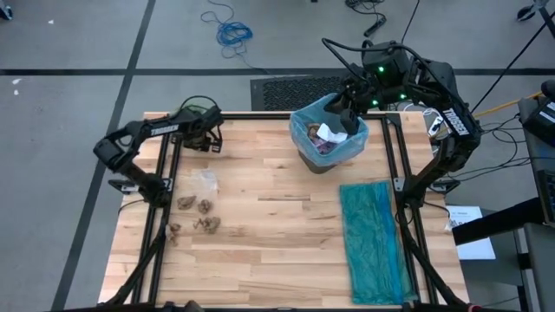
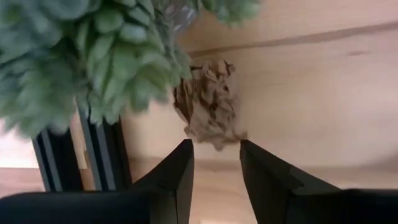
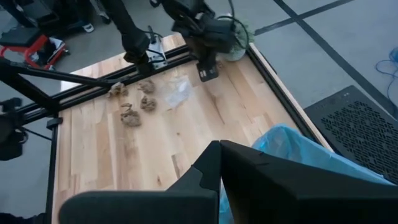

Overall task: Place trash/remove bag and relplace
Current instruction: Put the brown paper into the trash bin

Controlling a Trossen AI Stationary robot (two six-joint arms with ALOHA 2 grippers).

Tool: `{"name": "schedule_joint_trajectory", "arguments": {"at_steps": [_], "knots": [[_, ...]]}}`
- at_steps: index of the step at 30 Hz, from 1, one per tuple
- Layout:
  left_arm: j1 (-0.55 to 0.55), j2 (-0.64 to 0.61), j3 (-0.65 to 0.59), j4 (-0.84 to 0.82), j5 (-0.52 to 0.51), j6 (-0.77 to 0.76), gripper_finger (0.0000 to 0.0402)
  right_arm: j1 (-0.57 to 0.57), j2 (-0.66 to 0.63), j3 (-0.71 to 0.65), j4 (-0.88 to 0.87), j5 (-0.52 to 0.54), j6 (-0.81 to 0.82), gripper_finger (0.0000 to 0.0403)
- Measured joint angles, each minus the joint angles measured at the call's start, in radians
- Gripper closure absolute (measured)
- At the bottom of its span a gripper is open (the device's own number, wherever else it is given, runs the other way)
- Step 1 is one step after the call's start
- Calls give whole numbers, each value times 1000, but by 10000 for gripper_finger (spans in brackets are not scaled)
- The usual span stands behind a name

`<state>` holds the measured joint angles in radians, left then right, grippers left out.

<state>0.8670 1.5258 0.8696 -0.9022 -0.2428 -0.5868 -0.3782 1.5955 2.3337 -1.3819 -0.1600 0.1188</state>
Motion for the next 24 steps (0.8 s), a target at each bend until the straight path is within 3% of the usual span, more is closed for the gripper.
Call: {"name": "schedule_joint_trajectory", "arguments": {"at_steps": [5, 8, 12, 15, 19, 24], "knots": [[24, 79, 0, 65, 4, 75, 272, 0, 0, 0, 0, -3, 0, 403], [23, 122, 1, 76, 82, 93, 278, 0, 0, 0, 0, -3, 0, 403], [-14, 129, 3, 82, 155, 100, 331, 0, 0, 0, 0, -3, 0, 403], [-72, 104, 1, 89, 221, 100, 387, 0, 0, 0, 0, -2, 0, 403], [-135, 16, 1, 93, 302, 97, 395, 0, 0, 0, 2, -1, 0, 403], [-208, -111, 24, 93, 302, 69, 398, 0, 0, 0, 7, 1, -7, 403]]}}
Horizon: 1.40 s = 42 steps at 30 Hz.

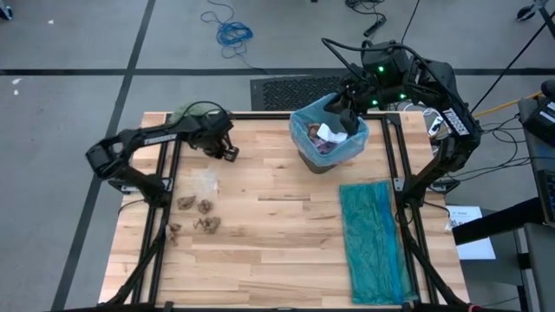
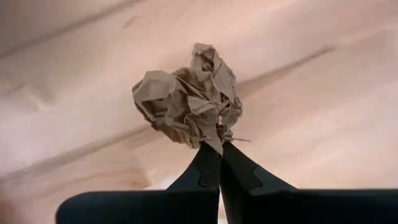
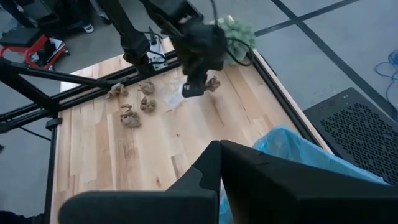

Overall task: Place trash/remove bag and relplace
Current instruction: Put the brown paper into the trash bin

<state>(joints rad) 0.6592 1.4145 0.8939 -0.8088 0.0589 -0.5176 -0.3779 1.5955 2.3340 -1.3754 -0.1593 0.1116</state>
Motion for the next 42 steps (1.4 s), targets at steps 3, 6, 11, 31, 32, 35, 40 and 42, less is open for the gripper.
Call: {"name": "schedule_joint_trajectory", "arguments": {"at_steps": [3, 6, 11, 31, 32, 35, 40, 42], "knots": [[-16, -65, 21, -4, -8, -29, 399, 0, 0, 0, 4, 0, -3, 403], [-27, -126, 66, -1, -5, -53, 400, 0, 0, 0, 4, 1, -14, 403], [-57, -165, 203, 123, 65, -53, 400, 0, 0, 0, 21, 1, -23, 403], [-175, 258, 891, 495, 421, -45, 401, 0, 0, 0, 51, 2, -30, 403], [-184, 285, 907, 494, 422, -45, 401, 0, 0, 0, 55, 2, -30, 403], [-201, 347, 935, 492, 424, -44, 393, 0, 0, 0, 59, 2, -30, 403], [-213, 397, 945, 494, 471, -44, 338, 0, 0, 0, 68, 2, -12, 403], [-215, 405, 945, 493, 478, -44, 308, 0, 0, 0, 72, 2, -5, 402]]}}
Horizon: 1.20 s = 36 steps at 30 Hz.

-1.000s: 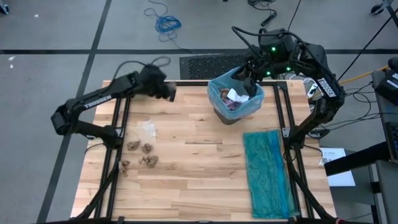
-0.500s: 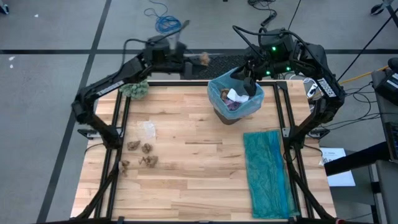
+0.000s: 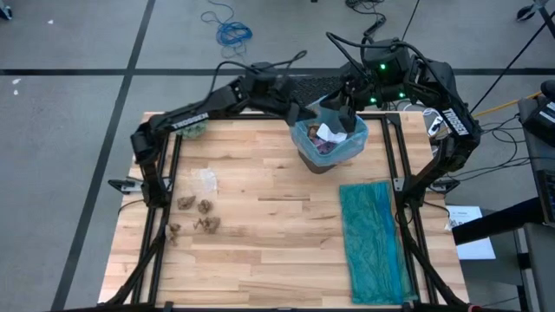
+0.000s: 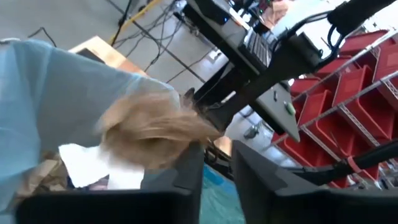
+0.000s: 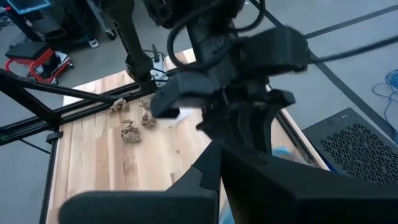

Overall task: Place trash/remove bag and relplace
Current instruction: Put the brown paper into the trash bin, then put the transparent plastic into the trash bin

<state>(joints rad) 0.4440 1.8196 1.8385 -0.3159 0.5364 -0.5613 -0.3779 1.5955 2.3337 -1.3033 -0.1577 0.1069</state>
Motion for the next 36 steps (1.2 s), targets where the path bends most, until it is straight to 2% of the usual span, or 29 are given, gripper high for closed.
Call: {"name": "schedule_joint_trajectory", "arguments": {"at_steps": [6, 10, 14, 18, 22, 27, 30, 36], "knots": [[0, 1, 1, 15, 14, 26, 229, 0, 0, 0, 1, 2, 4, 379], [15, 0, 2, 52, 102, 27, 215, 0, 0, 0, 17, 2, 2, 352], [28, -41, 33, -36, 213, 57, 248, 0, 0, 0, 21, 2, 2, 328], [19, -146, 95, -300, 212, 231, 318, 0, 0, 0, 21, 2, -12, 314], [10, -238, 166, -663, 97, 358, 389, 0, 0, 0, 21, 1, -41, 311], [-17, -341, 204, -1051, -114, 354, 396, -2, 0, 0, 22, 1, -50, 314], [-55, -383, 205, -1260, -225, 293, 399, -2, 0, 0, 24, 1, -65, 314], [-175, -466, 81, -1243, -303, 28, 400, -3, 10, 0, 29, -2, -71, 314]]}}
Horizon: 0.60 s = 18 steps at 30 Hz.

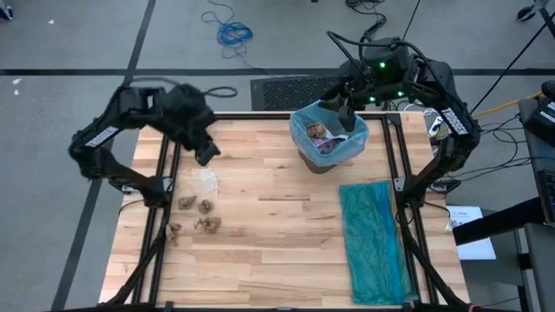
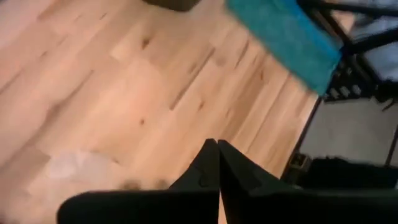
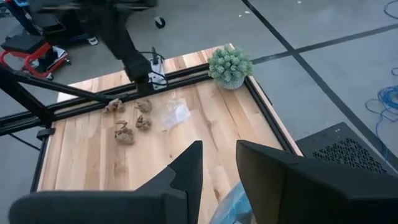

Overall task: Place trash/remove bag and relplace
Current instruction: Put the transparent plastic into the trash bin

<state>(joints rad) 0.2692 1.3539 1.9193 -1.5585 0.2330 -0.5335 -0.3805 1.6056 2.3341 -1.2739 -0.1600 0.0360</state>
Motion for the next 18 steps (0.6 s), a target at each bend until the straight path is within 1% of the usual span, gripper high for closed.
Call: {"name": "schedule_joint_trajectory", "arguments": {"at_steps": [2, 4, 6, 8, 11, 15, 18], "knots": [[-33, -51, -105, -30, -3, -81, 400, 0, 3, 0, -2, -1, -4, 314], [-57, -74, -215, 4, -15, -120, 401, 1, 10, 0, 2, -6, -7, 314], [-79, -107, -356, -19, -17, -165, 401, 0, 14, 0, -3, -26, -8, 314], [-101, -134, -487, -7, -17, -206, 401, 1, 21, 0, -2, -30, -8, 314], [-109, -181, -689, -16, -14, -285, 401, -2, 25, 0, -6, -31, -11, 315], [-122, -200, -919, -11, 5, -399, 401, -2, 29, 0, -8, -30, -11, 315], [-124, -204, -1054, -6, 19, -430, 401, -2, 29, 0, -8, -30, -11, 315]]}}
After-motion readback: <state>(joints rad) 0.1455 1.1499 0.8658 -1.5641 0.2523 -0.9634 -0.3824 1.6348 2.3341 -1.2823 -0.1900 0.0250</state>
